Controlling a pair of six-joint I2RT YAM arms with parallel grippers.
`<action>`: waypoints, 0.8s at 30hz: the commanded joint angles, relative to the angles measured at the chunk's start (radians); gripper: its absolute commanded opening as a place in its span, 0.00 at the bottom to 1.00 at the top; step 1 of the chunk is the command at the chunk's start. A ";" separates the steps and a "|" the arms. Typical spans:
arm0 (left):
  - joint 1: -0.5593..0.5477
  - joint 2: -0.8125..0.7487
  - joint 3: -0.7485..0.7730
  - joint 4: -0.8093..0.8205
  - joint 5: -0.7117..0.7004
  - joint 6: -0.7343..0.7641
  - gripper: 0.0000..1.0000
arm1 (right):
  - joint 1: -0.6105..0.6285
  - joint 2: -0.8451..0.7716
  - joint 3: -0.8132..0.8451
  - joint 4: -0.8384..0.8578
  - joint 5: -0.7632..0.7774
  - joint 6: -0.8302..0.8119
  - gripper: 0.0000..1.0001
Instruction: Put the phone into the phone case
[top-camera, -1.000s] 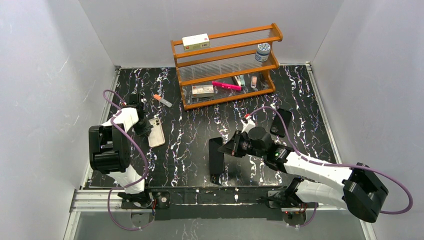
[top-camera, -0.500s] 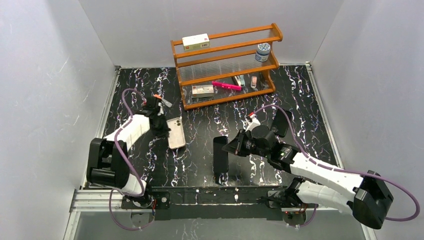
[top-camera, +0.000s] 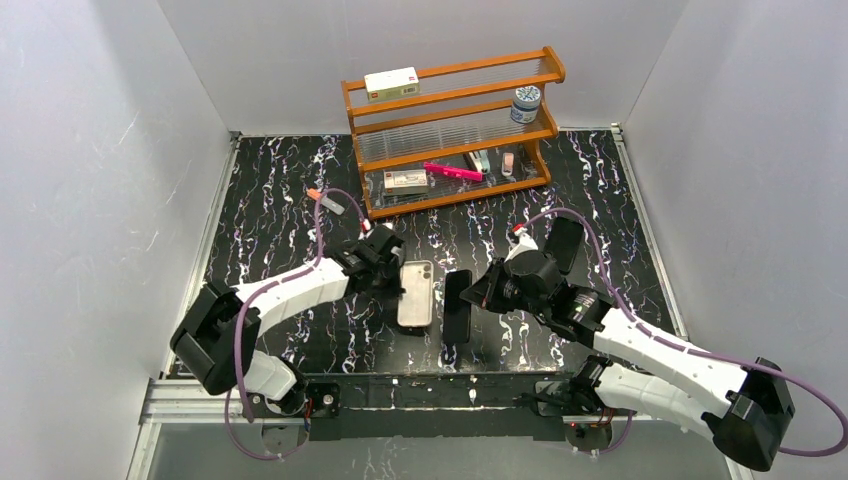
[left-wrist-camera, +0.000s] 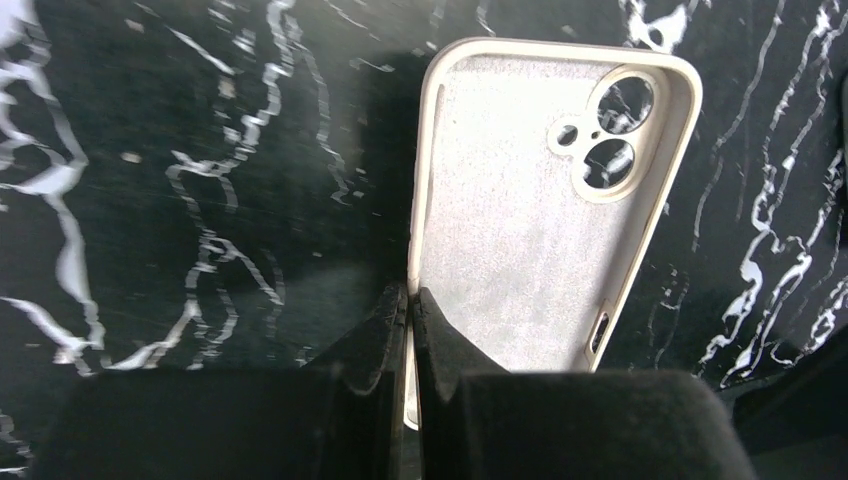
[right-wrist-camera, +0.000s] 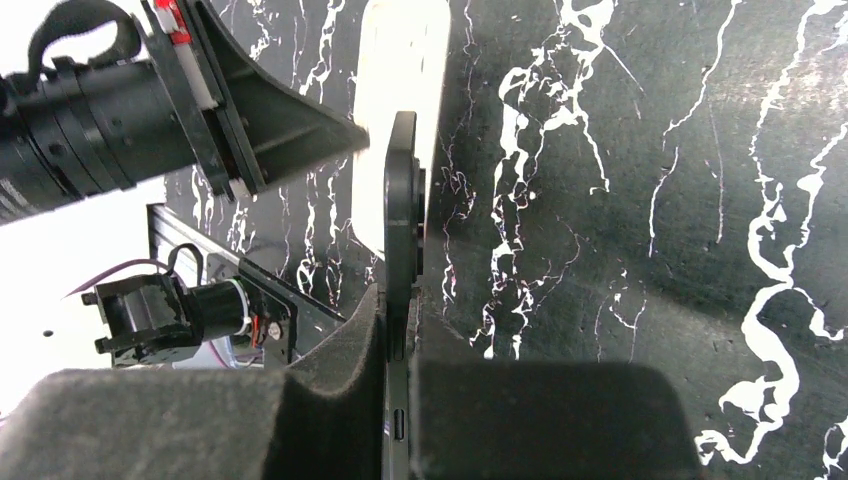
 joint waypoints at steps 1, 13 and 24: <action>-0.087 0.016 -0.022 0.045 -0.096 -0.141 0.00 | -0.008 -0.022 0.087 -0.015 0.026 -0.004 0.01; -0.115 -0.031 -0.019 0.052 -0.095 -0.190 0.40 | -0.021 0.104 0.095 0.091 -0.134 -0.010 0.01; 0.154 -0.142 -0.102 0.168 0.298 -0.126 0.47 | -0.112 0.328 0.108 0.319 -0.277 0.014 0.01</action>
